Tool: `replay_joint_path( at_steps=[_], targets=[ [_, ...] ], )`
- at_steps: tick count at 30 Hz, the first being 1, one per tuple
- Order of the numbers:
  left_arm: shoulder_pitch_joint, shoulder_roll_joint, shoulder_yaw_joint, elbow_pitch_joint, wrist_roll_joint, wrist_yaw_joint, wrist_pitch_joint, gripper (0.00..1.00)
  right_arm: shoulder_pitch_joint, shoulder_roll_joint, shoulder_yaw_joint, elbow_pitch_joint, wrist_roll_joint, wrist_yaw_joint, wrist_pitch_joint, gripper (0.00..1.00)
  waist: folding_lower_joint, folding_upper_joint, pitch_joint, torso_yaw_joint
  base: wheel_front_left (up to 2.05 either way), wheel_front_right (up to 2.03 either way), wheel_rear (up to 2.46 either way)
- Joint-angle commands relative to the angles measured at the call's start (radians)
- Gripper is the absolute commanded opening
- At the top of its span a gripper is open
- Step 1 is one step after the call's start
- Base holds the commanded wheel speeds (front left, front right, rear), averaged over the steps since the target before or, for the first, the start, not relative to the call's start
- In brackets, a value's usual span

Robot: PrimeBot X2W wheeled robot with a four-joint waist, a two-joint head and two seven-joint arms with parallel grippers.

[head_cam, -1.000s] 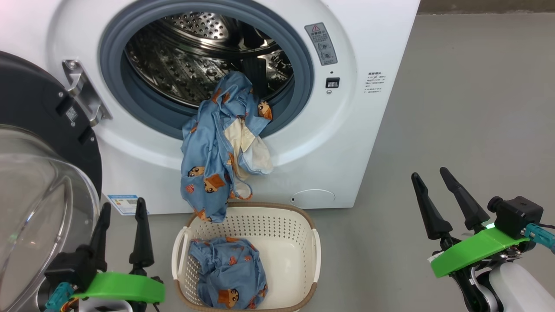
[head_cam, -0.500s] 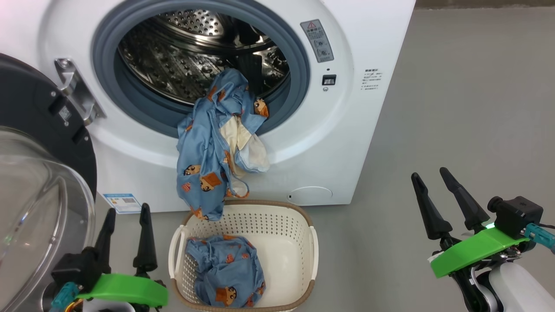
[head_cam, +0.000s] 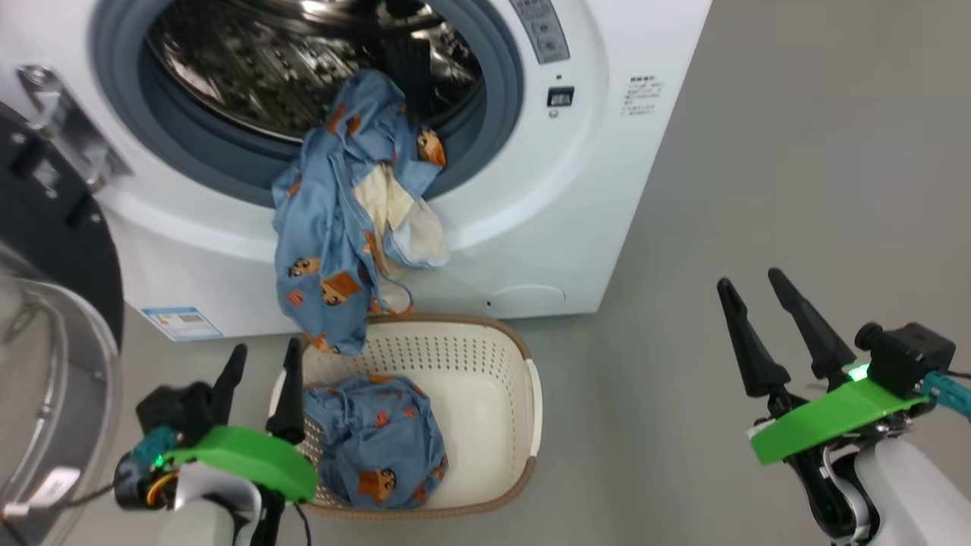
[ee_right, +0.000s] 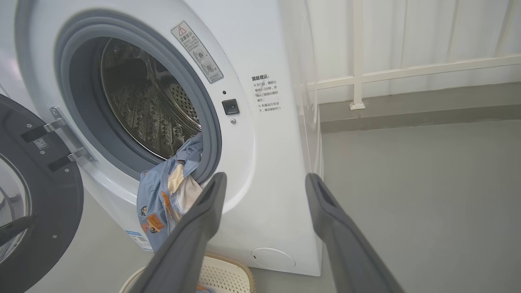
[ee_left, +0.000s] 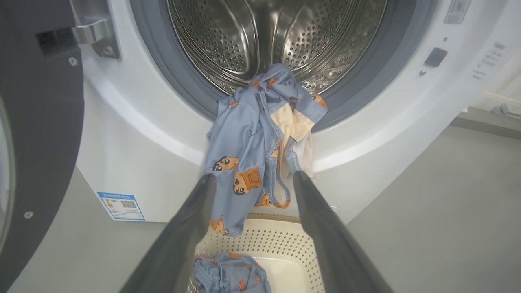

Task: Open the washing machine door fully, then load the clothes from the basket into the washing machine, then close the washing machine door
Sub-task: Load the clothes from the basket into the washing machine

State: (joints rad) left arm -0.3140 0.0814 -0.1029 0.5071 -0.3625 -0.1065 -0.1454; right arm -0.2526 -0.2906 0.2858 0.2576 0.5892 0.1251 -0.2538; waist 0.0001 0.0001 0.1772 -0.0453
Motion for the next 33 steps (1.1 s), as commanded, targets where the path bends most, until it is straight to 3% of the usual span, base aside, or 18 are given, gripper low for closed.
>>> replay_joint_path(
  at_steps=[1, 17, 33],
  targets=[
    [-0.047, 0.026, 0.019, 0.003, -0.008, -0.008, 0.003, 1.0, -0.028, -0.013, 0.012, -0.028, -0.011, 0.006, -0.008, 1.0, -0.0001, -0.0001, 0.054, -0.026, 0.0, 0.0, 0.0],
    [-0.426, 0.066, -0.075, 0.444, -0.064, -0.024, 0.045, 1.0, -0.134, 0.005, 0.008, -0.072, -0.039, 0.006, -0.008, 1.0, -0.0001, -0.0001, 0.31, -0.093, 0.0, 0.0, 0.0],
    [-0.711, 0.132, -0.124, 0.694, -0.105, -0.024, 0.008, 1.0, -0.203, 0.035, 0.015, -0.109, -0.057, 0.006, -0.008, 1.0, -0.0001, -0.0001, 0.5, -0.152, 0.0, 0.0, 0.0]
  ],
)
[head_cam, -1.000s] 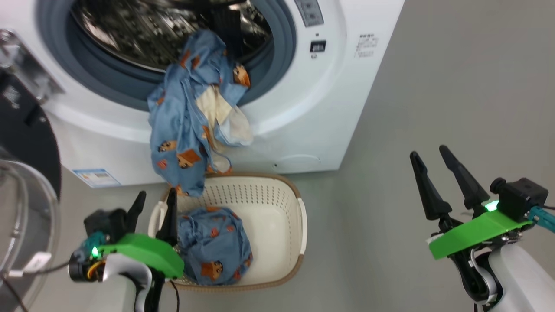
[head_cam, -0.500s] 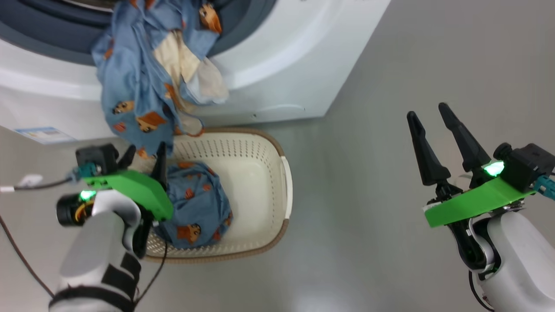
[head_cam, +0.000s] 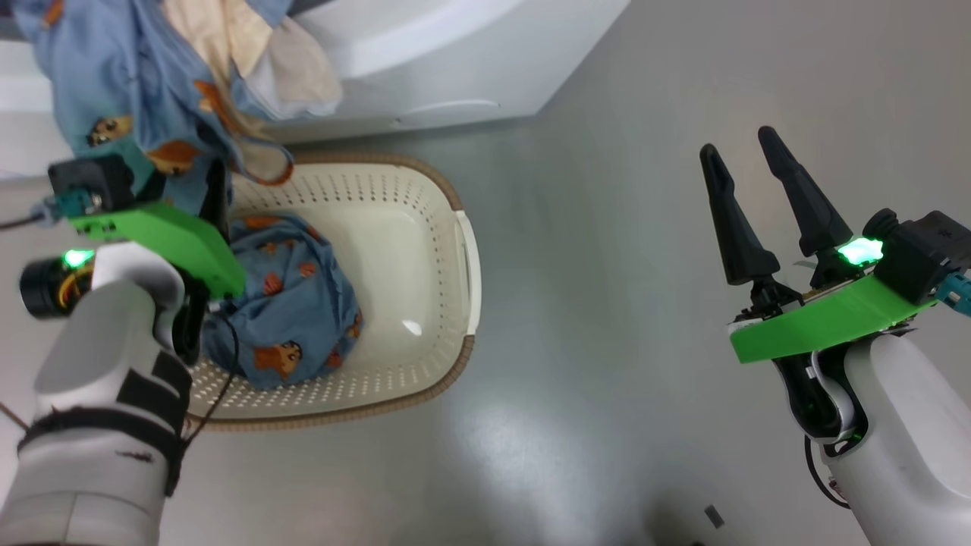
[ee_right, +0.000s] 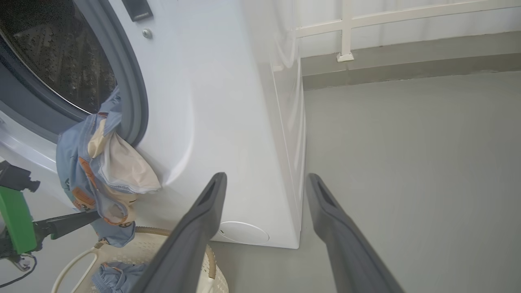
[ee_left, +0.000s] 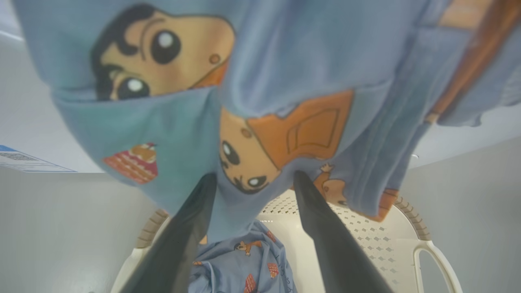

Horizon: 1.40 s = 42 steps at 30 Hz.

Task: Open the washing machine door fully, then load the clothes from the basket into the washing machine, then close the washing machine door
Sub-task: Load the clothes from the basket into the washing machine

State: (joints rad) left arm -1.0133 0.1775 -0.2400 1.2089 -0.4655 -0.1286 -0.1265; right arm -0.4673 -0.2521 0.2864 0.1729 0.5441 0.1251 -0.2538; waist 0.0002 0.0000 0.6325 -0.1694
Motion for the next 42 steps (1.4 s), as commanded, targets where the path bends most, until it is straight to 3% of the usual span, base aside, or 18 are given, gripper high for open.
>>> replay_joint_path(
  at_steps=[1, 19, 20, 21, 22, 32, 42],
  targets=[
    [-0.025, 0.036, 0.009, -0.002, 0.001, -0.002, -0.016, 1.0, 0.009, -0.001, 0.015, -0.025, -0.013, 0.006, -0.008, 1.0, -0.0002, 0.0, 0.053, -0.03, 0.0, 0.0, 0.0],
    [-0.176, 0.048, 0.022, 0.045, -0.013, 0.048, -0.12, 1.0, -0.016, 0.026, 0.014, -0.021, -0.019, 0.006, -0.008, 1.0, -0.0002, 0.0, 0.103, -0.051, 0.0, 0.0, 0.0],
    [-0.177, 0.049, 0.022, 0.047, -0.014, 0.047, -0.122, 0.82, -0.017, 0.028, 0.013, -0.02, -0.019, 0.006, -0.008, 1.0, -0.0002, 0.0, 0.103, -0.05, 0.0, 0.0, 0.0],
    [-0.176, 0.049, 0.022, 0.049, -0.015, 0.046, -0.124, 0.35, -0.018, 0.029, 0.013, -0.019, -0.02, 0.006, -0.008, 1.0, -0.0002, 0.0, 0.101, -0.049, 0.0, 0.0, 0.0],
    [-0.174, 0.048, 0.022, 0.051, -0.017, 0.044, -0.125, 0.0, -0.019, 0.031, 0.013, -0.018, -0.02, 0.006, -0.008, 1.0, -0.0002, 0.0, 0.1, -0.047, 0.0, 0.0, 0.0],
    [-0.119, 0.022, 0.016, 0.042, -0.038, 0.012, -0.134, 0.0, -0.019, 0.031, 0.02, -0.004, -0.018, 0.006, -0.008, 1.0, -0.0002, 0.0, 0.053, -0.016, 0.0, 0.0, 0.0],
    [-0.024, 0.018, 0.0, -0.14, -0.028, -0.001, -0.135, 0.0, -0.006, 0.036, 0.027, 0.012, -0.008, 0.006, -0.008, 1.0, -0.0002, 0.0, -0.015, -0.005, 0.0, 0.0, 0.0]
  ],
)
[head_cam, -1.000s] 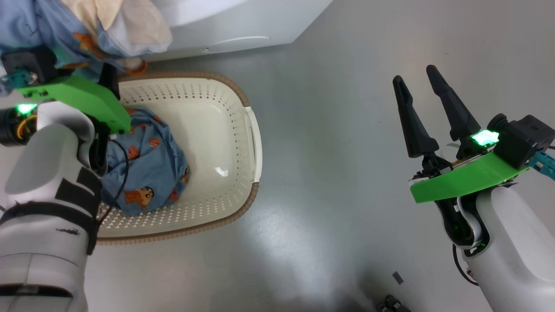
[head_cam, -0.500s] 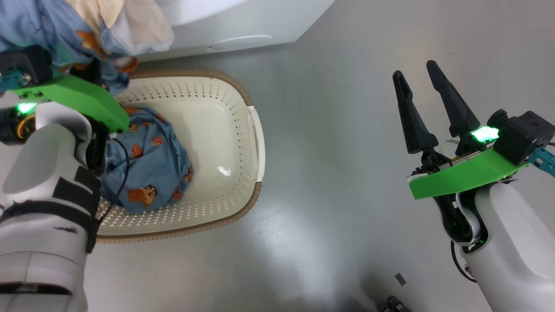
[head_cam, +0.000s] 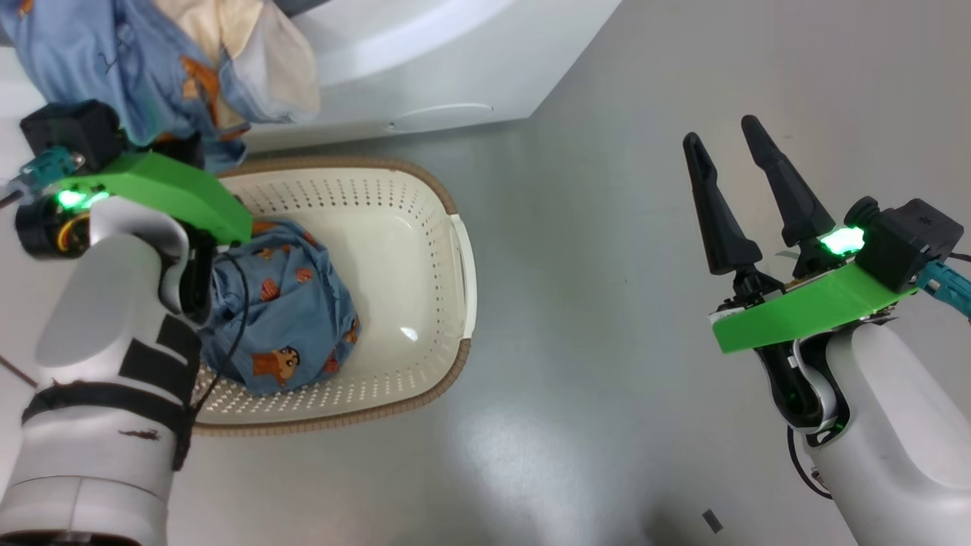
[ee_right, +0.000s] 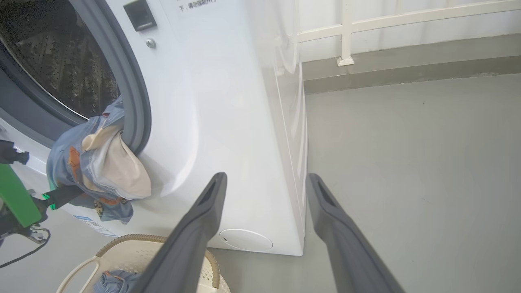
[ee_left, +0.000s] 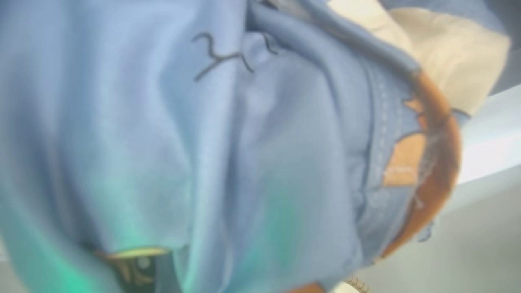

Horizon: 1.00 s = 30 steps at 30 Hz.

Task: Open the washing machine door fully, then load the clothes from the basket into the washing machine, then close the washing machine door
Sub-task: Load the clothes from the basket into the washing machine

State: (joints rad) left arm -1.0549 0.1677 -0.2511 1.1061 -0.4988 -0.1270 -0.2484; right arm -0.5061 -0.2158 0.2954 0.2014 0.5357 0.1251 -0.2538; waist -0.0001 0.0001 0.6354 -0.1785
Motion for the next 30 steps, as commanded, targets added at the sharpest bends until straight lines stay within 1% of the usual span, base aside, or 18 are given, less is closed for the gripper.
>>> replay_joint_path(
  at_steps=[1, 2, 6, 13, 19, 27, 30],
  targets=[
    [0.021, 0.023, 0.008, -0.056, 0.001, -0.003, -0.013, 0.0, 0.036, 0.0, 0.018, -0.015, 0.001, 0.006, -0.008, 1.0, 0.0001, -0.0001, -0.024, 0.005, 0.0, 0.0, 0.0],
    [0.024, 0.019, -0.003, -0.098, -0.014, -0.003, -0.013, 0.0, 0.041, 0.0, 0.019, -0.012, 0.003, 0.006, -0.008, 1.0, 0.0001, -0.0001, -0.034, 0.005, 0.0, 0.0, 0.0],
    [0.015, 0.021, -0.032, -0.169, -0.044, -0.003, -0.013, 0.0, 0.049, 0.003, 0.021, -0.01, 0.007, 0.006, -0.008, 1.0, 0.0001, -0.0001, -0.051, 0.0, 0.0, 0.0, 0.0],
    [-0.044, 0.038, -0.066, -0.202, -0.083, -0.003, 0.003, 0.0, 0.059, 0.007, 0.019, -0.015, 0.012, 0.006, -0.008, 1.0, 0.0001, -0.0001, -0.054, -0.016, 0.0, 0.0, 0.0],
    [-0.184, 0.054, -0.064, -0.165, -0.087, 0.005, 0.041, 0.0, 0.052, 0.017, 0.022, -0.028, 0.011, 0.006, -0.008, 1.0, 0.0001, -0.0001, -0.004, -0.046, 0.0, 0.0, 0.0],
    [-0.39, 0.1, -0.069, -0.059, -0.06, 0.053, 0.094, 0.0, 0.048, 0.027, 0.022, -0.038, 0.004, 0.006, -0.008, 1.0, 0.0001, -0.0001, 0.079, -0.113, 0.0, 0.0, 0.0],
    [-0.447, 0.117, -0.06, -0.016, -0.06, 0.072, 0.095, 0.0, 0.05, 0.033, 0.036, -0.036, 0.004, 0.006, -0.008, 1.0, 0.0001, -0.0001, 0.088, -0.14, 0.0, 0.0, 0.0]
  ],
)
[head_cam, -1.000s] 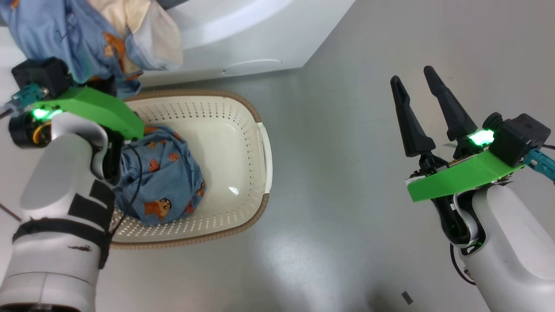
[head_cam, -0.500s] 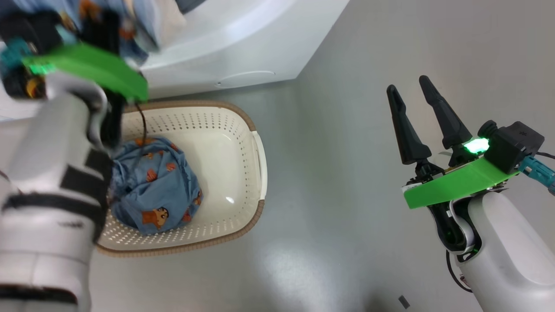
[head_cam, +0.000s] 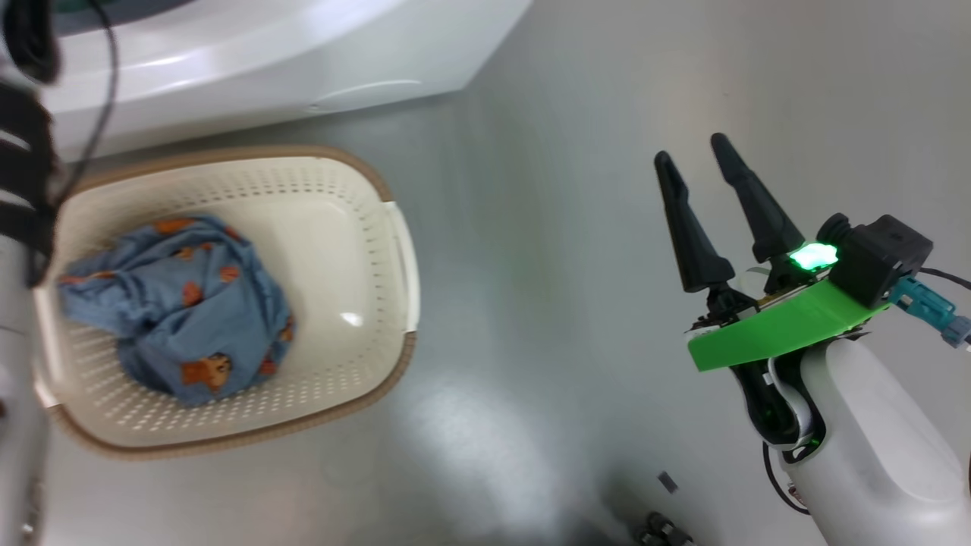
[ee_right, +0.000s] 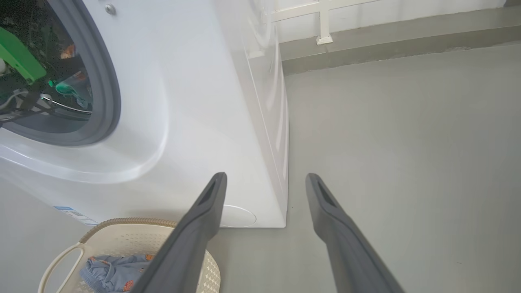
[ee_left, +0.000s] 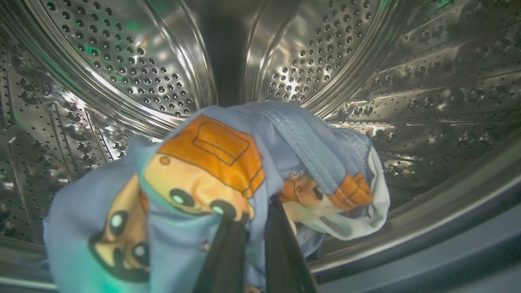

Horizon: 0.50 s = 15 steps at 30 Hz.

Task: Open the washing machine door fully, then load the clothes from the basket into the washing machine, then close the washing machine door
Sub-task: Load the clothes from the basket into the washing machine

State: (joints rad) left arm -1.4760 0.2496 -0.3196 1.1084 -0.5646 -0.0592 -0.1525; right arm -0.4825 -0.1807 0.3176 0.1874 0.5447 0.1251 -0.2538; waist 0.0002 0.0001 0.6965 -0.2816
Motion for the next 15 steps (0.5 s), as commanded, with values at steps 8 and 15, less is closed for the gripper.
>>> replay_joint_path(
  at_steps=[8, 15],
  targets=[
    [-0.163, 0.064, -0.039, 0.078, 0.06, 0.05, 0.043, 0.2, 0.022, 0.017, 0.037, -0.017, -0.002, 0.006, -0.008, 1.0, -0.0002, -0.0001, 0.033, -0.075, 0.0, 0.0, 0.0],
    [-0.19, 0.048, -0.064, 0.153, 0.059, 0.062, 0.233, 1.0, 0.024, 0.017, 0.029, -0.008, 0.0, 0.006, -0.008, 1.0, -0.0002, -0.0001, 0.008, -0.063, 0.0, 0.0, 0.0]
  ],
)
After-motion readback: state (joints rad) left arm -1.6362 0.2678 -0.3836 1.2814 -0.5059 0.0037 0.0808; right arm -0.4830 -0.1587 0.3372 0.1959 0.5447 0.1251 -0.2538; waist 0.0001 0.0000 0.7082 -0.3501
